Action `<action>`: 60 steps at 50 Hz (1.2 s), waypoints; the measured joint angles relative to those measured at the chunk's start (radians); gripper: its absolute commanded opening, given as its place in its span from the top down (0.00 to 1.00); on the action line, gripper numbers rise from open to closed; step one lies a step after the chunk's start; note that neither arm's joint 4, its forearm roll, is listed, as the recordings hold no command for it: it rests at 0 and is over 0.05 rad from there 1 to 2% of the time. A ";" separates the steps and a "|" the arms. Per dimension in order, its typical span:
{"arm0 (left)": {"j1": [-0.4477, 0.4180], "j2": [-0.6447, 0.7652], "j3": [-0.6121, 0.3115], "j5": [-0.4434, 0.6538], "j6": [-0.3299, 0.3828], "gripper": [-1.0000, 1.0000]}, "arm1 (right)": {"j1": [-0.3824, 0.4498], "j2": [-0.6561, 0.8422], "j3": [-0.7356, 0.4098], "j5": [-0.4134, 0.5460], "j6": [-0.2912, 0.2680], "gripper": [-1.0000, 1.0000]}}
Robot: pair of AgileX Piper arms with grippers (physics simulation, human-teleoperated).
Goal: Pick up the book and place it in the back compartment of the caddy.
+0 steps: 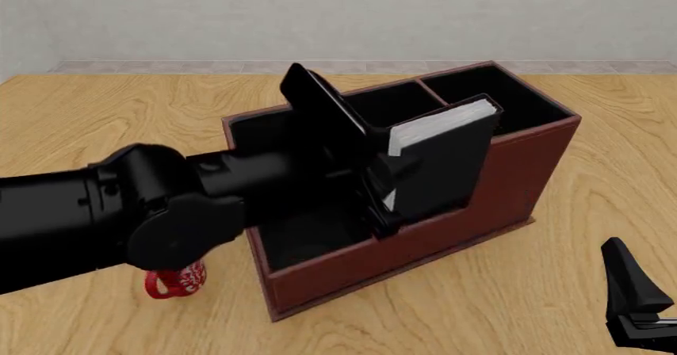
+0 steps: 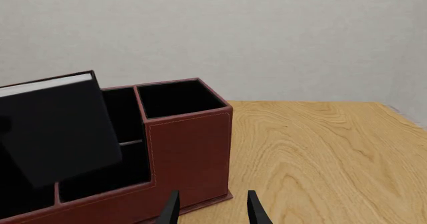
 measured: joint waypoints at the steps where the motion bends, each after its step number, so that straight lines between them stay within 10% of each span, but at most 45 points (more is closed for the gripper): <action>1: 0.003 0.001 -0.001 0.000 0.001 1.00 | 0.000 0.000 0.000 0.000 0.000 0.00; 60: 0.083 0.217 0.013 -0.147 0.009 1.00 | 0.000 0.000 0.000 0.000 0.000 0.00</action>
